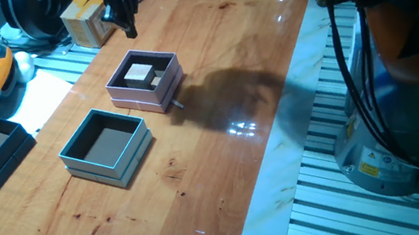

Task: Move an object from one box to another

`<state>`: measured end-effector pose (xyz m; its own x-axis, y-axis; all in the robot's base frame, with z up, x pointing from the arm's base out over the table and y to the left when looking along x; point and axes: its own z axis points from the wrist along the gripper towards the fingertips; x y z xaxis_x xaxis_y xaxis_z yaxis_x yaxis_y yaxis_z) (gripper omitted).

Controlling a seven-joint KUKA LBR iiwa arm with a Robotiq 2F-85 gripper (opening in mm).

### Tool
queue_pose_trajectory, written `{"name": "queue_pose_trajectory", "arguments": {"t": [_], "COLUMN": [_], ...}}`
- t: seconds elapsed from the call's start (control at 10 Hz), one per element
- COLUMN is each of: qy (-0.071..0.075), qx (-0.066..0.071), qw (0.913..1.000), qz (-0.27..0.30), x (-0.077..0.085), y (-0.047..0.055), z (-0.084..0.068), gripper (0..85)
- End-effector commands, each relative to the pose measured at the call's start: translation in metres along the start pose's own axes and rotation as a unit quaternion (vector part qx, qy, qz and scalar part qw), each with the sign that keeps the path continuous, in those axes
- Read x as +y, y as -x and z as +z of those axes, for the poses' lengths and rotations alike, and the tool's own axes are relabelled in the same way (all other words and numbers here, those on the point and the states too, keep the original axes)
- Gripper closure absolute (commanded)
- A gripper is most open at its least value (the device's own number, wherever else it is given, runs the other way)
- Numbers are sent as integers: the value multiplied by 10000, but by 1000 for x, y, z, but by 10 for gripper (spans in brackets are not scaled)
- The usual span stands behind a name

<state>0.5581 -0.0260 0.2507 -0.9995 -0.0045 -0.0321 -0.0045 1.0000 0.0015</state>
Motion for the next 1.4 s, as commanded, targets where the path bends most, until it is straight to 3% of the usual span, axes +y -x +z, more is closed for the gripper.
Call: {"name": "queue_pose_trajectory", "arguments": {"t": [0.0,0.9,1.3], "qy": [7,-54,-69], "qx": [5,44,6], "qw": [10000,10000,9998], "qz": [-3,-58,-159], "x": [0,-8,-30], "y": [-1,0,6], "z": [-1,-12,-9], "gripper": [850,850,850]}}
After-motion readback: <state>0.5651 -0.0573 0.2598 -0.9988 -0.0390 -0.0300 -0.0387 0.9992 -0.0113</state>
